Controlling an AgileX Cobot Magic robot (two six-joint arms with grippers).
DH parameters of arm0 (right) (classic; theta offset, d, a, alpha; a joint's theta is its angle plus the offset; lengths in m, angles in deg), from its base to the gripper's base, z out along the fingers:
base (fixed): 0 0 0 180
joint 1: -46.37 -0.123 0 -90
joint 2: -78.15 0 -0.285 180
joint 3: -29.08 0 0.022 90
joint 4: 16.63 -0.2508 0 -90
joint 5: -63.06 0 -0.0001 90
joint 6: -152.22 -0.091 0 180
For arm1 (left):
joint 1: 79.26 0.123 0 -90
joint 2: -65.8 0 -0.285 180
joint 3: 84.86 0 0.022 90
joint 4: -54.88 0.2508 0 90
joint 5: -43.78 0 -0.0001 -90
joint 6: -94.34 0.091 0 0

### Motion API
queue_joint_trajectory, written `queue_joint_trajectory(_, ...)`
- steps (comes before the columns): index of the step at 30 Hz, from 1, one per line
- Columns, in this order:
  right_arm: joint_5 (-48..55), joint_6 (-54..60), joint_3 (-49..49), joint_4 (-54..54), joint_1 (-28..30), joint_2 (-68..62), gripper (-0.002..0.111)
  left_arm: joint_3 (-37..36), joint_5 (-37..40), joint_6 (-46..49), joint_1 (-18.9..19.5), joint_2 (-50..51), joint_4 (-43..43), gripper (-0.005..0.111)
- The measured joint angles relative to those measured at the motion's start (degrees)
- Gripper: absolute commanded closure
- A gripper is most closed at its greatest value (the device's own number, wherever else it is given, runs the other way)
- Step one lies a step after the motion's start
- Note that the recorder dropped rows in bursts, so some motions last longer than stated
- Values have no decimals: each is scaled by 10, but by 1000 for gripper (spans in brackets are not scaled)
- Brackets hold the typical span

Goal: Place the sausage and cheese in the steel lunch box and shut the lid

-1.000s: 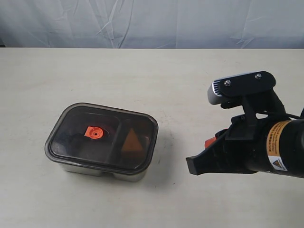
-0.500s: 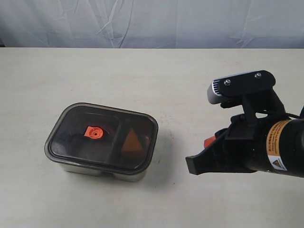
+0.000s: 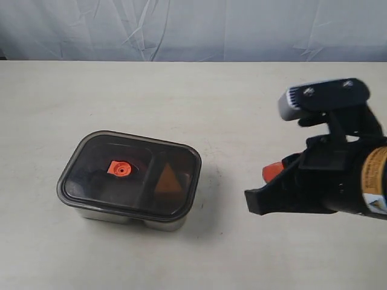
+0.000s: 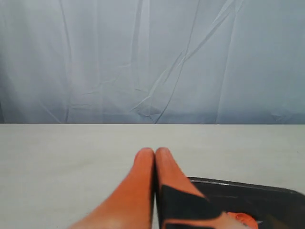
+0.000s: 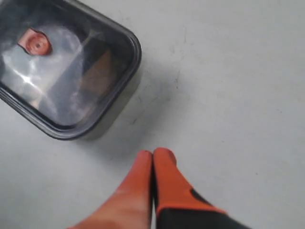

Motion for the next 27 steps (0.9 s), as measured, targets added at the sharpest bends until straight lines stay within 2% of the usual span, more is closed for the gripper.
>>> queue_joint_trajectory(5,-66,0,40,6,14,130,109,0,36,109,31,0,0,107)
queue_joint_trajectory(7,-131,0,79,13,44,190,109,0,63,135,55,0,1,107)
queue_joint_trajectory(12,-265,0,213,-1,176,313,109,-14,85,154,112,0,10,107)
queue_joint_trajectory(16,-278,0,286,-43,264,392,109,-20,84,154,133,0,33,107)
queue_joint_trajectory(19,-279,0,324,-57,314,448,109,-20,82,151,133,0,36,107)
queue_joint_trajectory(22,-268,0,331,-60,345,495,109,-20,82,134,133,0,39,107)
queue_joint_trajectory(27,-209,0,332,-71,363,563,109,-20,82,113,133,0,45,107)
